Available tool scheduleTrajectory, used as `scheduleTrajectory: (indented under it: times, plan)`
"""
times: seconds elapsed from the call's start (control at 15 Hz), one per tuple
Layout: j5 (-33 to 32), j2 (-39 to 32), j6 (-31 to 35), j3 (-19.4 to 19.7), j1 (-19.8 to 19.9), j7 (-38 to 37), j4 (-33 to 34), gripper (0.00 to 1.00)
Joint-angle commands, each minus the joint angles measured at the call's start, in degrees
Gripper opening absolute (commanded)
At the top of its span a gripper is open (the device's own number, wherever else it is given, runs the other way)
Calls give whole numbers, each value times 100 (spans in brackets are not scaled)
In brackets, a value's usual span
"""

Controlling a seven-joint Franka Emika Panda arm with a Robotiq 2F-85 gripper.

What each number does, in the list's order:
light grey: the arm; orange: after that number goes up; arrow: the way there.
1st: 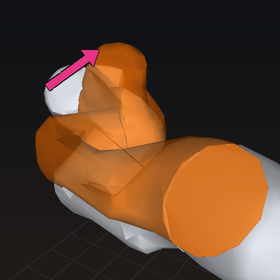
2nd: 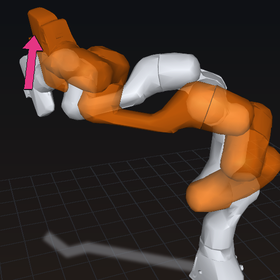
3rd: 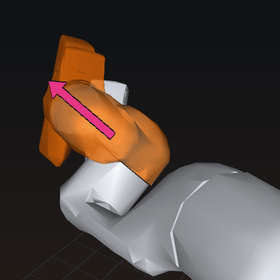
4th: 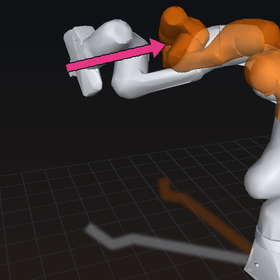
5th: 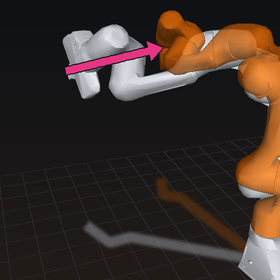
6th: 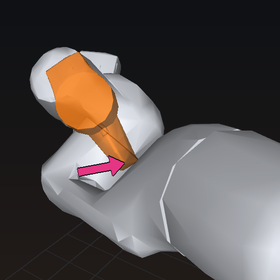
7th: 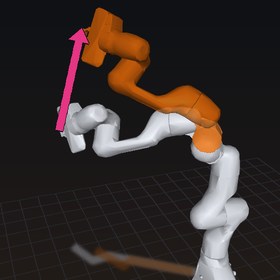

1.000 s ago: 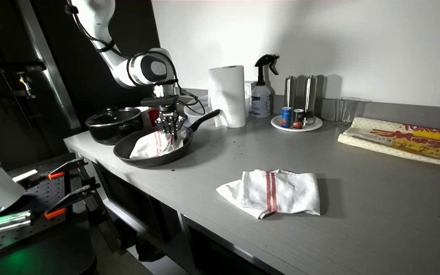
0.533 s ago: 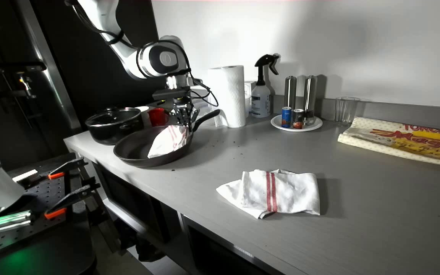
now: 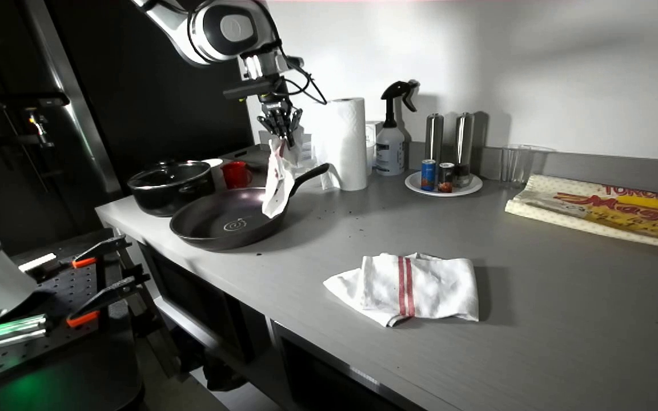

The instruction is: Use the left towel to wipe the pan

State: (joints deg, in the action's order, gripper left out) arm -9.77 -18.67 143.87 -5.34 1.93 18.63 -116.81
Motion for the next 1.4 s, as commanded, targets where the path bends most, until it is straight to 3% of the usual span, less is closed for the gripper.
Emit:
scheduleTrajectory:
  times: [0.0,0.33,0.73,1.33]
  plan:
    - [651,434,-41,82,280,179,86,3]
    - [1142,393,-111,469,637,68,582,3]
    - [1104,-589,-246,949,949,-378,1489,3]
    - [1272,-2188,-571,1003,1415,-890,2807,3]
